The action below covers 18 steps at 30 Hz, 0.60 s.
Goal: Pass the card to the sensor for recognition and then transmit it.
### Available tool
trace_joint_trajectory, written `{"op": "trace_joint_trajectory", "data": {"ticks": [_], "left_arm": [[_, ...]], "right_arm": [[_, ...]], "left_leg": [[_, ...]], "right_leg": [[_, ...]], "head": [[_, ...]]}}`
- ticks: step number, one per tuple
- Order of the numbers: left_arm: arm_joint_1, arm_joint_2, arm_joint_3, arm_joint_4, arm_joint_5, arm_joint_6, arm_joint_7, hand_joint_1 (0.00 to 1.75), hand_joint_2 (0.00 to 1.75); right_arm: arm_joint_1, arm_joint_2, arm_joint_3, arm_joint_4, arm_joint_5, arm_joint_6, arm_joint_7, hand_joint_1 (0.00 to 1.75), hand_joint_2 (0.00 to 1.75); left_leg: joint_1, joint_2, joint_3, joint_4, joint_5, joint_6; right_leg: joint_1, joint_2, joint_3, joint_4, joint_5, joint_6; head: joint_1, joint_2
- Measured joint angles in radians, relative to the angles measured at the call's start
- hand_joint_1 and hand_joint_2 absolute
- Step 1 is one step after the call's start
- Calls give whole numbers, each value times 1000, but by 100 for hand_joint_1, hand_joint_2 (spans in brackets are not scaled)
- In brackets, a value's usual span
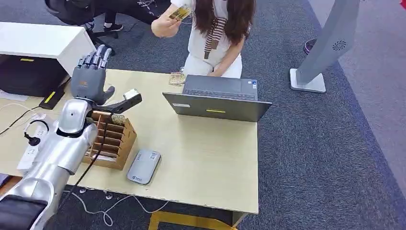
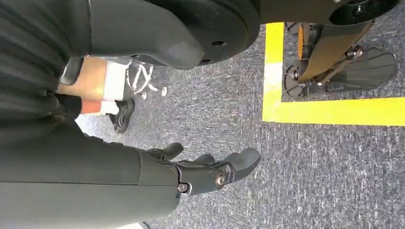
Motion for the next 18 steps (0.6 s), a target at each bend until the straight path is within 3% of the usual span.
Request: {"op": "trace_joint_trajectory", "data": {"ticks": [3,8,12,15,18], "left_arm": [[58,-7,9,-72,53,15,-37,0,175],[331,-3,10,-392,95,3,-53,0,175],[609,37,11,-639,67,11,-43,0,175],[786,72,38,-762,66,7,-40,0,175],[901,103,78,-839,79,-8,-40,0,175]], "right_arm": [[0,0,-2,0,-5,-9,-1,0,175],[8,4,-32,0,-38,-39,-14,0,175],[17,11,-70,0,-61,-58,-20,0,175],[21,13,-92,0,-67,-63,-26,0,175],[20,14,-108,0,-66,-67,-27,0,175]], "left_leg": [[0,0,0,0,0,0],[-1,3,1,0,-4,0],[-1,6,1,-1,-8,0],[0,5,1,-1,-9,1],[0,3,1,-1,-9,0]], "right_leg": [[0,0,0,0,0,0],[-1,3,0,0,-2,0],[-1,6,0,0,-6,1],[0,5,0,0,-8,1],[0,3,0,0,-9,0]], "head": [[0,0],[0,0],[0,0],[0,0],[0,0]]}}
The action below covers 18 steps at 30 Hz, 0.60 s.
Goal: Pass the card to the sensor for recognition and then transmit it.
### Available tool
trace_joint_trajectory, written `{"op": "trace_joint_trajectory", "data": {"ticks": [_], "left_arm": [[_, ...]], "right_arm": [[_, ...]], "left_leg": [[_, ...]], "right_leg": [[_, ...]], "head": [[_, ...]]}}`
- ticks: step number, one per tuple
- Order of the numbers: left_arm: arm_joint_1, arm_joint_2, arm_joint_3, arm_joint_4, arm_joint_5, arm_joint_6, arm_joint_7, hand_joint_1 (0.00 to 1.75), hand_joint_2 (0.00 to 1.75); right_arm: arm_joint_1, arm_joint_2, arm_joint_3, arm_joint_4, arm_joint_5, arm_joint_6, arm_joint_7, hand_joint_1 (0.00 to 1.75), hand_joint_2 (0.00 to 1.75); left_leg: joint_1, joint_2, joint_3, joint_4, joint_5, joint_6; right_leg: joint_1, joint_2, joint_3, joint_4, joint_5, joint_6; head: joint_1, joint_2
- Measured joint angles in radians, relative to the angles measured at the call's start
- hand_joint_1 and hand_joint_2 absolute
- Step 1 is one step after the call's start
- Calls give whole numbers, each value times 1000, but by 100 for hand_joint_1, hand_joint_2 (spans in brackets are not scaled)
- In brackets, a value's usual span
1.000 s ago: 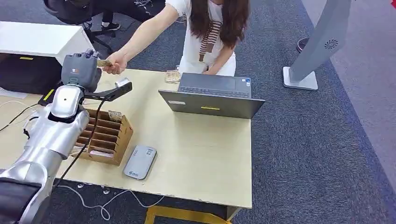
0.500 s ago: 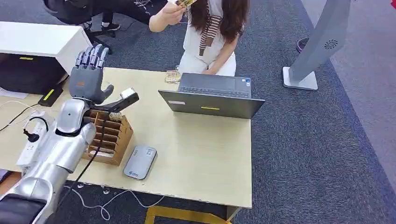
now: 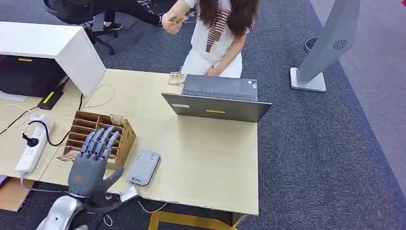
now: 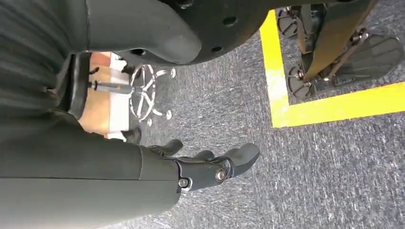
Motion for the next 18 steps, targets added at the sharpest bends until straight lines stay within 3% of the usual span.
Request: {"op": "trace_joint_trajectory", "data": {"ticks": [6,10,13,18], "left_arm": [[71,20,35,-66,5,-27,-1,0,175],[107,33,75,-75,27,-128,42,0,175],[121,38,127,-63,42,-174,52,0,175],[117,33,215,2,40,-180,52,0,175]], "right_arm": [[-1,2,-13,0,3,0,0,0,175],[-1,3,-20,0,14,0,0,0,175],[-2,3,-24,0,28,3,0,0,175],[-3,3,-24,0,50,6,0,0,175]], "left_leg": [[0,-2,0,0,1,0],[0,-2,2,0,1,0],[0,-3,1,0,1,0],[0,-3,2,0,1,0]], "right_leg": [[0,-3,2,0,0,0],[0,-3,3,0,0,0],[0,-4,3,0,0,0],[0,-4,3,0,0,0]], "head": [[0,0],[0,0],[1,0],[0,0]]}}
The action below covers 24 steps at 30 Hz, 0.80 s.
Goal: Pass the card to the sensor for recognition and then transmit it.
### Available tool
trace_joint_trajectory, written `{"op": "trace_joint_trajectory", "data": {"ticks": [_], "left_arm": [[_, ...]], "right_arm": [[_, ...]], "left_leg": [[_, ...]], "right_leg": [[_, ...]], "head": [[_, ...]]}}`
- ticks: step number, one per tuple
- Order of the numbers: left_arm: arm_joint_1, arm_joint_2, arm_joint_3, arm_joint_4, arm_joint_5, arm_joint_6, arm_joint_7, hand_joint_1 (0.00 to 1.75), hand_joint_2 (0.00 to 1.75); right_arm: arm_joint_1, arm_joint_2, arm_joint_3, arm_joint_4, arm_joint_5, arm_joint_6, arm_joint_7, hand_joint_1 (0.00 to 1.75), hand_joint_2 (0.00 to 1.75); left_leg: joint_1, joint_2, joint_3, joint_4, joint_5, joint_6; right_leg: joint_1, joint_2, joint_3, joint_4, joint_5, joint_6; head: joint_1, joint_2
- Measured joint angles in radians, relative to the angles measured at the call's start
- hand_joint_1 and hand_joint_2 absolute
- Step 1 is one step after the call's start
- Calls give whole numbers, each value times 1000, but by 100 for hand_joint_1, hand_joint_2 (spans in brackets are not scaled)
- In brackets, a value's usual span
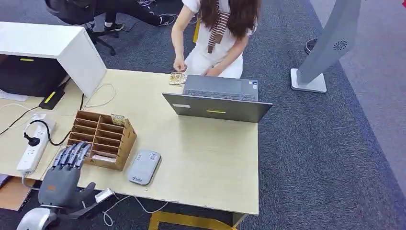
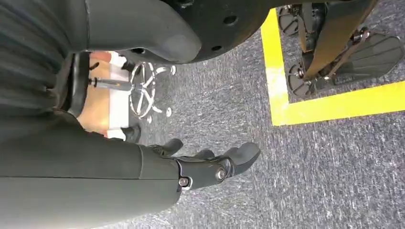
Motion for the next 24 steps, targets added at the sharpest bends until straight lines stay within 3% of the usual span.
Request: {"op": "trace_joint_trajectory", "data": {"ticks": [7,24], "left_arm": [[-25,-26,60,68,-28,12,-18,0,175],[-143,-81,82,208,-45,64,-45,0,175]], "right_arm": [[-1,0,0,0,18,7,0,0,175],[-4,0,0,0,52,12,12,0,175]], "left_leg": [[0,0,0,0,0,0],[0,0,0,0,0,0]], "right_leg": [[0,0,0,0,0,0],[0,0,0,0,0,0]], "head": [[0,0],[0,0]]}}
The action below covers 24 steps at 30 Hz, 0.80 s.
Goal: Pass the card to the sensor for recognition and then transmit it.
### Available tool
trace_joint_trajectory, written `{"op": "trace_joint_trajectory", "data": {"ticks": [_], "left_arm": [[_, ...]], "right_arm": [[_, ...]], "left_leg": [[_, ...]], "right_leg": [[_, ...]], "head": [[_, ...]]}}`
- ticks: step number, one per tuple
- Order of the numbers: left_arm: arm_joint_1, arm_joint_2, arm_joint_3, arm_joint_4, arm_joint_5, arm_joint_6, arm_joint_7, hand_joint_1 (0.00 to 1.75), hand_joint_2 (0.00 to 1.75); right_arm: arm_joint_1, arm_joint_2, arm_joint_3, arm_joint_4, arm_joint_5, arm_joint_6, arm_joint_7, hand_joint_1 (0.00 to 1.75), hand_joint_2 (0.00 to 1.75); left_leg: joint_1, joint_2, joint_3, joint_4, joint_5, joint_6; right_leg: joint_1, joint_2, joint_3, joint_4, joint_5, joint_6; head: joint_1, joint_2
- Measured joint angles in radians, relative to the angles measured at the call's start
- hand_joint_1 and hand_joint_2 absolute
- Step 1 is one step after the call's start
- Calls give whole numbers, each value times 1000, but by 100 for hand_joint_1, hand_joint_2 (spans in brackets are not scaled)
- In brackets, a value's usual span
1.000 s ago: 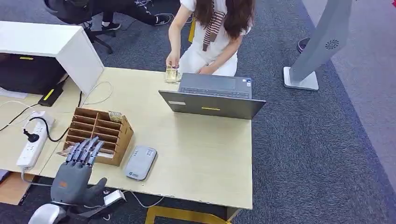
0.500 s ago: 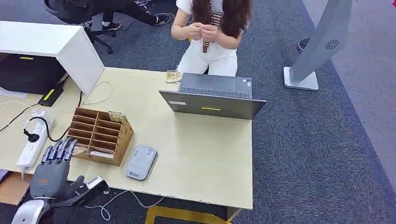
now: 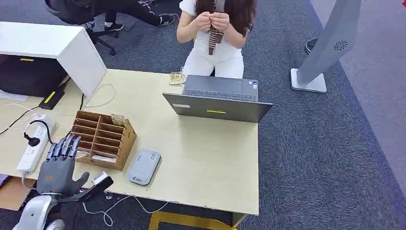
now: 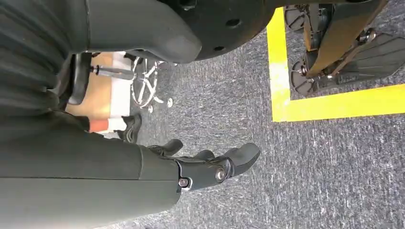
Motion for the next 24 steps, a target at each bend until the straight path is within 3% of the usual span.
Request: {"op": "trace_joint_trajectory", "data": {"ticks": [24], "left_arm": [[-82,13,62,150,-2,63,13,0,175]], "right_arm": [[-3,0,2,0,36,15,5,0,175]], "left_leg": [[0,0,0,0,0,0]], "right_leg": [[0,0,0,0,0,0]], "head": [[0,0]]}}
